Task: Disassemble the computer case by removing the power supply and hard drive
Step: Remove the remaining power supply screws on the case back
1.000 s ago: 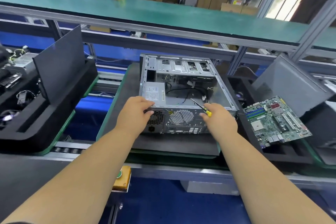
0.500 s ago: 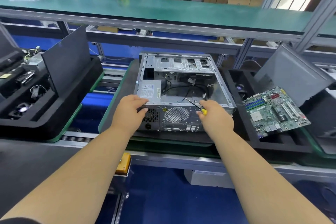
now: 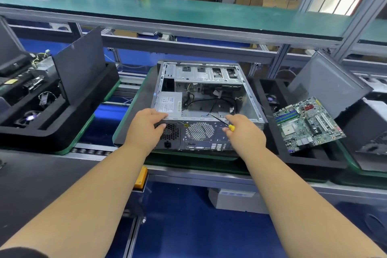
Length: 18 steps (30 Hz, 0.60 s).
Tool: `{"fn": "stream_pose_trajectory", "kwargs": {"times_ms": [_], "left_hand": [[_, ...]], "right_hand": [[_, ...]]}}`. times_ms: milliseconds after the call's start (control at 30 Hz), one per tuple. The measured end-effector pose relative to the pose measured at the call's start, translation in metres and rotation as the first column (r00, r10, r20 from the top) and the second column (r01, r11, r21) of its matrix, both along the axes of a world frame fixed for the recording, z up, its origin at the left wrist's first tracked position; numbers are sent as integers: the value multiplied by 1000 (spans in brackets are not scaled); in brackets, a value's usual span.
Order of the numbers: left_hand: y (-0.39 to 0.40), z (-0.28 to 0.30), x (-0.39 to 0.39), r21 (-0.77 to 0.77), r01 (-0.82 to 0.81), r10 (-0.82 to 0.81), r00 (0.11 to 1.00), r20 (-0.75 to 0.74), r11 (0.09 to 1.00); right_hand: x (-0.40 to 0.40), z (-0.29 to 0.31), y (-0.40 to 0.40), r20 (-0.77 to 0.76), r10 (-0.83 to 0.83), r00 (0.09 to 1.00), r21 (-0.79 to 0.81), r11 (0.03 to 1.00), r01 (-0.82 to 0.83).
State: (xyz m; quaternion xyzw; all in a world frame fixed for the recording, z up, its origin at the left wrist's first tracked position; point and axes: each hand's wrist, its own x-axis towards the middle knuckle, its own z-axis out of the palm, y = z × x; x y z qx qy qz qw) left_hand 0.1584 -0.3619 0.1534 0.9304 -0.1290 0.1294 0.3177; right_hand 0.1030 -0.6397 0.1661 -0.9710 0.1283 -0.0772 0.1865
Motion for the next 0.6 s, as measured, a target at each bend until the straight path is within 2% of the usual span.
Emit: {"fn": "stream_pose_trajectory", "kwargs": {"times_ms": [467, 600], "left_hand": [[-1, -3, -19, -30, 1, 0, 1000, 22, 1000], [3, -4, -26, -4, 49, -49, 996, -72, 999]], "right_hand": [[-16, 5, -2, -34, 20, 999, -16, 1000, -21], [-23, 8, -1, -61, 60, 996, 40, 998, -58]]}}
